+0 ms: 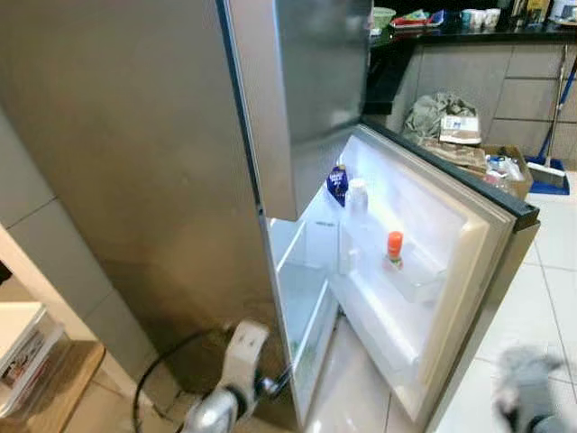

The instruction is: Restocking fridge

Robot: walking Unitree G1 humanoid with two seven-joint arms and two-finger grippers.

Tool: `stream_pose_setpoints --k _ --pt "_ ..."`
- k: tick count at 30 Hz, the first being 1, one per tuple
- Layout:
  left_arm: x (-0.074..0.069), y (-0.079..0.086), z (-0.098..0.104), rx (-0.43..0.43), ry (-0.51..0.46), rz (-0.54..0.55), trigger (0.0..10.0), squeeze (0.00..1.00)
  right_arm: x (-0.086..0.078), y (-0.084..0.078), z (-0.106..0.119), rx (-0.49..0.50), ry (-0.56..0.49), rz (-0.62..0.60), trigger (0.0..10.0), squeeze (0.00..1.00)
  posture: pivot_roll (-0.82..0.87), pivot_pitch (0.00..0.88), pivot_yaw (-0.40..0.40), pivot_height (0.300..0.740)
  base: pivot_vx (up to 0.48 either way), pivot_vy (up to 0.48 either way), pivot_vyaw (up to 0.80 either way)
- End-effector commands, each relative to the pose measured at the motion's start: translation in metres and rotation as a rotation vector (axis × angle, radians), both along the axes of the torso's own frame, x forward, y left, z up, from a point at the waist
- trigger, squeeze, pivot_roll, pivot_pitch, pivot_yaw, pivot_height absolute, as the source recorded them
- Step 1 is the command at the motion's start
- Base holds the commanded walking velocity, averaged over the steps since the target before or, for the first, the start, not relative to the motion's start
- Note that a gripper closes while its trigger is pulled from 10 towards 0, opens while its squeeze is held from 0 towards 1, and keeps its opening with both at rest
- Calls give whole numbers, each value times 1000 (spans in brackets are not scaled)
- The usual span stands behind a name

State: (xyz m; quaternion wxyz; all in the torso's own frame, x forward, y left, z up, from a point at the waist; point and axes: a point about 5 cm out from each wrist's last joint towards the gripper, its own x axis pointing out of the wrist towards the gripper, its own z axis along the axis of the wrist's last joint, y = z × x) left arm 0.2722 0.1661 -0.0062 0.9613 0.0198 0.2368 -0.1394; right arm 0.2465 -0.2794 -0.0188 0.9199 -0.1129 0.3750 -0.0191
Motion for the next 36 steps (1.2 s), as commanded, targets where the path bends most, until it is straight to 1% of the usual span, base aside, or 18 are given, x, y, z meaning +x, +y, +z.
stream_pose_setpoints --k 1,2,4,5,6,7,9,10,12,13,14,17,20,21,23,24,30,36 --pt "-7 29 -3 29 -15 189 10000 0 1 14 -5 -2 -8 58 10000 0 -62 95 64 740 0 0 0" --pt "-14 36 -8 36 1 249 10000 0 0 25 -9 14 -12 78 10000 0 -60 93 61 740 0 0 0" --pt "-31 45 -21 34 63 328 10000 0 6 51 -10 63 -67 138 10000 0 -52 91 50 740 0 0 0" --pt "-31 45 -21 34 63 328 10000 0 6 51 -10 63 -67 138 10000 0 -52 91 50 740 0 0 0" --pt "-40 47 -29 28 109 360 10000 0 13 69 -7 109 -113 192 10000 0 -50 90 45 740 0 0 0" --pt "-40 47 -29 28 109 360 10000 0 13 69 -7 109 -113 192 10000 0 -50 90 45 740 0 0 0" --pt "-44 42 -33 13 134 361 10000 0 19 82 -4 113 -143 250 10000 0 -50 88 34 740 0 0 0" --pt "-44 42 -33 13 134 361 10000 0 19 82 -4 113 -143 250 10000 0 -50 88 34 740 0 0 0" --pt "-41 34 -32 -7 132 359 10000 0 22 91 -2 128 -165 261 10000 0 -44 88 23 740 0 0 0" --pt "-41 34 -32 -7 132 359 10000 0 22 91 -2 128 -165 261 10000 0 -44 88 23 740 0 0 0" --pt "-36 29 -30 -20 122 359 10000 0 23 95 0 140 -184 252 10000 0 -51 86 27 740 0 0 0" --pt "-34 27 -29 -24 118 360 10000 0 24 96 0 141 -190 251 10000 0 -51 86 27 740 0 0 0" --pt "-24 20 -24 -62 111 355 10000 0 18 101 -4 105 -183 313 10000 0 -69 93 42 740 0 -331 0" --pt "-20 17 -23 -67 107 348 10000 0 16 101 -5 100 -181 320 10000 0 -73 95 46 740 0 -352 0" --pt "-19 16 -21 -69 104 344 10000 0 14 100 -6 100 -181 321 10000 0 -73 95 46 740 0 -352 0" --pt "-16 13 -19 -72 99 335 10000 0 11 97 -8 102 -179 309 10000 0 -79 97 51 740 0 -349 0" --pt "-13 7 -18 -74 99 306 10000 0 7 94 -10 102 -182 287 10000 0 -84 101 59 740 0 -356 0" --pt "-11 3 -18 -67 103 284 10000 0 6 95 -10 100 -183 287 10000 0 -84 102 62 740 0 -396 0"
